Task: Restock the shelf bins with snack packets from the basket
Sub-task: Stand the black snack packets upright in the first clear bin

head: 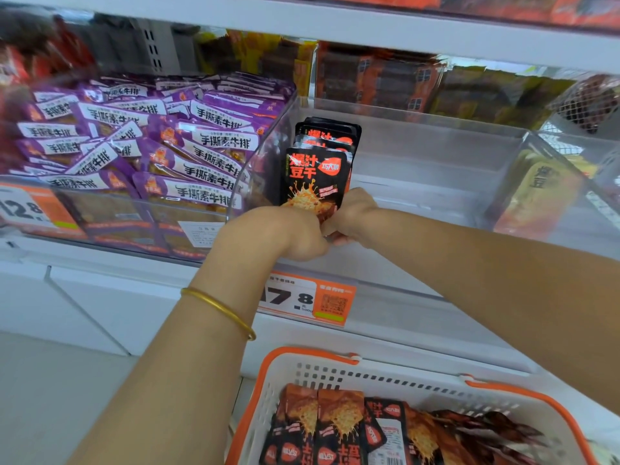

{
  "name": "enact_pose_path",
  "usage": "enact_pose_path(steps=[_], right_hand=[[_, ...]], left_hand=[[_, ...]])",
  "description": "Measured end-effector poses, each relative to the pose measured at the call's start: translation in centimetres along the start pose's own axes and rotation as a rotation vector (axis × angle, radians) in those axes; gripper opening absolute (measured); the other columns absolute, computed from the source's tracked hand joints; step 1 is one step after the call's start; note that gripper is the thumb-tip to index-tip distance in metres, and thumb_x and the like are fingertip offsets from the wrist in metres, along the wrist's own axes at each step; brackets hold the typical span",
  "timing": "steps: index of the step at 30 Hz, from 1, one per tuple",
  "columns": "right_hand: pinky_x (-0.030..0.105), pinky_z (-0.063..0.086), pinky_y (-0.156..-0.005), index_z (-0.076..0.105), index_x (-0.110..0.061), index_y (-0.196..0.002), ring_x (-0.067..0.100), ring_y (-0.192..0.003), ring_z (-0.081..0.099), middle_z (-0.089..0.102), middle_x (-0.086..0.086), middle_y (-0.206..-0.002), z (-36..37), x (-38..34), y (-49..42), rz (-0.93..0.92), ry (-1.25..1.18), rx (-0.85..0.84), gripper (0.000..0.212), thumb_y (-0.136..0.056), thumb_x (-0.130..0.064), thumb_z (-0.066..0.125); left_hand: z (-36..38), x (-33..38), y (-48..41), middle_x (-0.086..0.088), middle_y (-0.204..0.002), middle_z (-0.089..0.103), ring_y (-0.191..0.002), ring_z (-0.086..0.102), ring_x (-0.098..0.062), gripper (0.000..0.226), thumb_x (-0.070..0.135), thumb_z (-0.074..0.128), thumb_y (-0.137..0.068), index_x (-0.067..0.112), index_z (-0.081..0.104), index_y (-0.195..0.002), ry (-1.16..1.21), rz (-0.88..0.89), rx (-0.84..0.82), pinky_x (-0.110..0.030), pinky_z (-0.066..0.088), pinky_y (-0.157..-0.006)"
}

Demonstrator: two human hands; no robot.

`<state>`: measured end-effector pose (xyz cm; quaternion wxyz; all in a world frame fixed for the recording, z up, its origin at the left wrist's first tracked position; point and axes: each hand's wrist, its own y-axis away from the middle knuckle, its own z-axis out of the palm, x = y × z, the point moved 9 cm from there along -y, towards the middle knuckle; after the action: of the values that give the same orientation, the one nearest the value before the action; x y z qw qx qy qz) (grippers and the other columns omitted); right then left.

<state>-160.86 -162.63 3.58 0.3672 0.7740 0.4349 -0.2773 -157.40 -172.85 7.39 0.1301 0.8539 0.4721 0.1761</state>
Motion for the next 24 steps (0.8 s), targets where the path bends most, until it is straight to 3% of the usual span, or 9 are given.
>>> enact_pose_path(steps=[3,6,10,11,13,16,21,22,24], right_hand=[[0.042,0.057,-0.083,0.064,0.001,-0.097,0.031,-0.092,0.068,0.069,0.020,-0.102,-0.2,0.0,0.8,0.004,-0.014,-0.034,0.024,-0.076,0.005,0.073],[0.043,0.055,-0.087,0.061,0.004,-0.091,0.030,-0.089,0.065,0.066,0.020,-0.100,-1.1,-0.5,3.0,0.006,-0.033,-0.069,0.018,-0.077,0.007,0.072],[0.042,0.058,-0.078,0.043,-0.010,-0.071,0.029,-0.070,0.063,0.055,0.012,-0.073,-6.1,-2.6,9.2,-0.245,-0.017,0.096,0.032,-0.078,0.011,0.065],[0.041,0.059,-0.072,0.042,-0.011,-0.075,0.030,-0.065,0.063,0.054,0.011,-0.069,-7.4,-2.5,11.9,-0.321,-0.100,0.112,0.033,-0.078,0.013,0.064],[0.038,0.060,-0.061,0.044,-0.009,-0.080,0.029,-0.057,0.065,0.051,0.011,-0.067,-9.0,-1.1,17.3,-0.428,-0.288,0.062,0.032,-0.079,0.017,0.062],[0.037,0.060,-0.057,0.052,-0.003,-0.082,0.027,-0.055,0.066,0.052,0.015,-0.072,-7.5,4.8,21.3,-0.347,-0.319,-0.121,0.022,-0.079,0.017,0.061],[0.041,0.058,-0.073,0.059,-0.006,-0.082,0.032,-0.079,0.070,0.064,0.014,-0.081,-0.6,22.8,16.8,0.089,0.235,-0.294,0.012,-0.081,0.004,0.065],[0.040,0.054,-0.078,0.061,-0.005,-0.088,0.033,-0.090,0.068,0.065,0.015,-0.089,0.8,25.3,15.8,0.059,0.420,-0.306,0.009,-0.081,-0.004,0.067],[0.035,0.044,-0.093,0.057,-0.006,-0.119,0.030,-0.117,0.055,0.060,0.015,-0.121,4.2,28.4,14.5,-0.088,0.667,-0.338,0.044,-0.083,-0.027,0.069]], left_hand=[[-0.4,0.3,1.0,0.000,-0.071,0.040,-0.062,0.037,-0.012,0.025,0.031,0.041,-0.099,0.011,0.044,-0.084,0.018,0.015,0.037,-0.023,0.029,-0.053],[-1.6,0.6,3.0,-0.005,-0.074,0.045,-0.064,0.043,-0.015,0.034,0.031,0.044,-0.098,0.012,0.044,-0.069,0.037,0.046,0.164,-0.028,0.032,-0.054],[-5.1,2.2,11.2,0.000,-0.087,0.060,-0.082,0.056,-0.015,0.016,0.023,0.053,-0.091,0.015,0.066,-0.089,0.350,0.222,0.762,-0.025,0.041,-0.073],[-4.4,2.8,12.9,0.002,-0.079,0.063,-0.072,0.056,-0.010,0.014,0.025,0.056,-0.089,0.019,0.068,-0.085,0.518,0.281,0.742,-0.022,0.042,-0.067],[-0.2,5.2,13.4,0.001,-0.071,0.066,-0.061,0.058,-0.011,0.020,0.034,0.059,-0.085,0.018,0.069,-0.077,0.713,0.364,0.414,-0.027,0.048,-0.064],[7.7,8.5,11.1,-0.004,-0.077,0.066,-0.068,0.058,-0.012,0.024,0.032,0.057,-0.091,0.011,0.069,-0.084,0.441,0.351,0.021,-0.033,0.050,-0.071],[16.8,10.6,7.1,-0.003,-0.091,0.067,-0.082,0.060,-0.016,0.026,0.029,0.049,-0.095,0.011,0.067,-0.097,0.179,0.264,-0.226,-0.026,0.048,-0.076],[17.9,10.6,6.7,0.001,-0.087,0.068,-0.076,0.061,-0.012,0.023,0.030,0.050,-0.094,0.015,0.068,-0.092,0.185,0.261,-0.237,-0.024,0.047,-0.072],[18.7,10.3,6.1,0.004,-0.076,0.069,-0.065,0.061,-0.005,0.021,0.034,0.055,-0.092,0.022,0.066,-0.079,0.195,0.267,-0.209,-0.022,0.046,-0.065]])
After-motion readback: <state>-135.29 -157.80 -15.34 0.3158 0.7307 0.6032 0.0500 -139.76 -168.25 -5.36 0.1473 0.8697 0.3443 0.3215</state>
